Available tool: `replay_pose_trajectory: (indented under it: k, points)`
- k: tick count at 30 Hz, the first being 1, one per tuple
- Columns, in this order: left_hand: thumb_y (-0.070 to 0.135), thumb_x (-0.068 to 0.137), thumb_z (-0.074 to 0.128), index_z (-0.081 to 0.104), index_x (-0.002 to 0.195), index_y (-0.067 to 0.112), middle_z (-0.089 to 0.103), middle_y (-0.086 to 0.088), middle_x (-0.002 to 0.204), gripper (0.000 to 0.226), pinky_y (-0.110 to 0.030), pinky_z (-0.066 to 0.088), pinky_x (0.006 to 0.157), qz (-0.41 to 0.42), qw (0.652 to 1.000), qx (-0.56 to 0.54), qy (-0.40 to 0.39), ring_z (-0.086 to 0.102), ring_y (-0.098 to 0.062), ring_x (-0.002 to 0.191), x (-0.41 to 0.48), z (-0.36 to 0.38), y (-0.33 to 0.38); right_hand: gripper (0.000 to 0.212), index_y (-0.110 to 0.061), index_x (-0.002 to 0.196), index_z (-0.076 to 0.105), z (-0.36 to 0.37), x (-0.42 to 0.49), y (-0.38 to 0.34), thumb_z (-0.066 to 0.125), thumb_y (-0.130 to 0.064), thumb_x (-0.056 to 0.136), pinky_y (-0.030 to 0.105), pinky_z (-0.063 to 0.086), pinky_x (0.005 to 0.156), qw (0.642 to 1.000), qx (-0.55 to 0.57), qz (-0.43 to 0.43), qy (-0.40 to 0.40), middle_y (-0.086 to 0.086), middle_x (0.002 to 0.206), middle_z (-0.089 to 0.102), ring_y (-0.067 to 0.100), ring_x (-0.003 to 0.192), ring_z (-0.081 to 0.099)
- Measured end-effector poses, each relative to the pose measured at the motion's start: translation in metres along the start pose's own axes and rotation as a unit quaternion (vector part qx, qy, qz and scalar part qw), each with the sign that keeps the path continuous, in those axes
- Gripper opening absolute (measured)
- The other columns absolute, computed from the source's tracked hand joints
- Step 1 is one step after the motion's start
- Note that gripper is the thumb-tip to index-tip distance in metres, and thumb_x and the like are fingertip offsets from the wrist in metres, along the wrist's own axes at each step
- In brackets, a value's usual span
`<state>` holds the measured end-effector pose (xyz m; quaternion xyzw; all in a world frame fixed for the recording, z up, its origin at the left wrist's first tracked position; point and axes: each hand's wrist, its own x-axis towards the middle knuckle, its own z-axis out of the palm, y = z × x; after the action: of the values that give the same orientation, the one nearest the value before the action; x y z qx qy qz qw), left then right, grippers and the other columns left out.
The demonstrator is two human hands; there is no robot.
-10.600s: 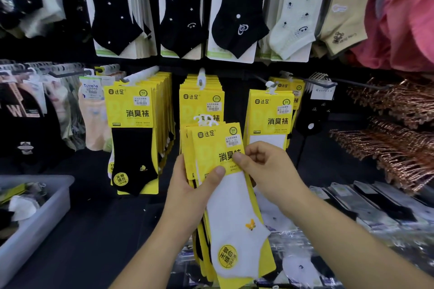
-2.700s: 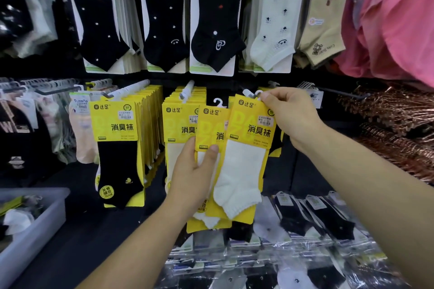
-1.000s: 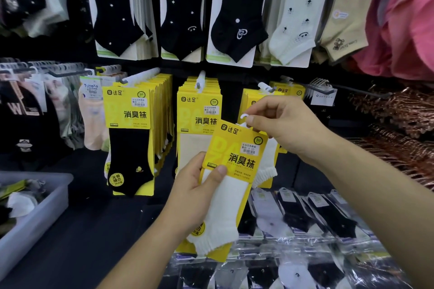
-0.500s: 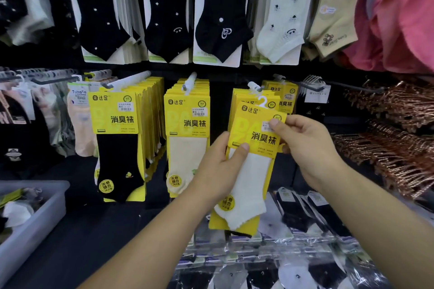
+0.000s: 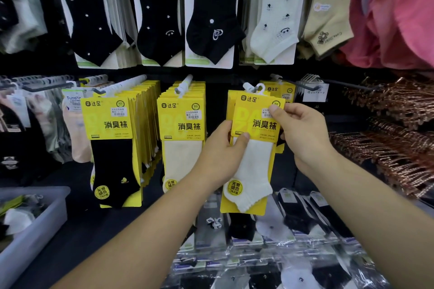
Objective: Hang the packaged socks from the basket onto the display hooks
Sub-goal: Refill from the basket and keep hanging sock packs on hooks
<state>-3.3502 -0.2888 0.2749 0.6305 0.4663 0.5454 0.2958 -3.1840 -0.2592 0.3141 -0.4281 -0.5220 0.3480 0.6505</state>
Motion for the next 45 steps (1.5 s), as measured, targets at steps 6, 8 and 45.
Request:
replay_pose_trajectory:
  k: [6, 8, 45]
  points:
    - [0.028, 0.107, 0.060, 0.064, 0.111, 0.030, 0.075, 0.007, 0.112, 0.006, -0.033, 0.059, 0.088, -0.012, 1.000, 0.010, 0.021, 0.071, -0.010, 0.104, -0.002, 0.000, -0.002, 0.015, -0.017, 0.102, 0.070, 0.005, 0.005, 0.001, 0.074, -0.027, 0.092, 0.006, 0.044, 0.049, 0.999, -0.027, -0.003, -0.027, 0.001, 0.093, 0.073, -0.011, 0.063, 0.064]
    - [0.029, 0.108, 0.059, 0.063, 0.112, 0.022, 0.073, 0.002, 0.106, 0.008, -0.037, 0.058, 0.083, -0.018, 0.999, 0.038, 0.029, 0.070, -0.017, 0.098, -0.004, 0.000, -0.002, 0.009, -0.023, 0.094, 0.069, 0.007, 0.005, 0.002, 0.075, -0.028, 0.091, 0.006, 0.043, 0.048, 0.998, -0.045, -0.011, -0.031, -0.004, 0.086, 0.071, -0.012, 0.061, 0.062]
    - [0.038, 0.110, 0.048, 0.026, 0.164, 0.020, 0.060, -0.005, 0.148, 0.060, -0.048, 0.046, 0.115, -0.104, 0.989, -0.025, 0.105, 0.058, -0.029, 0.134, 0.096, 0.035, -0.026, 0.050, -0.033, 0.145, 0.040, 0.037, 0.056, 0.088, 0.053, -0.022, 0.098, 0.003, 0.041, 0.079, 0.976, -0.171, -0.060, -0.117, -0.038, 0.109, 0.063, -0.019, 0.100, 0.056]
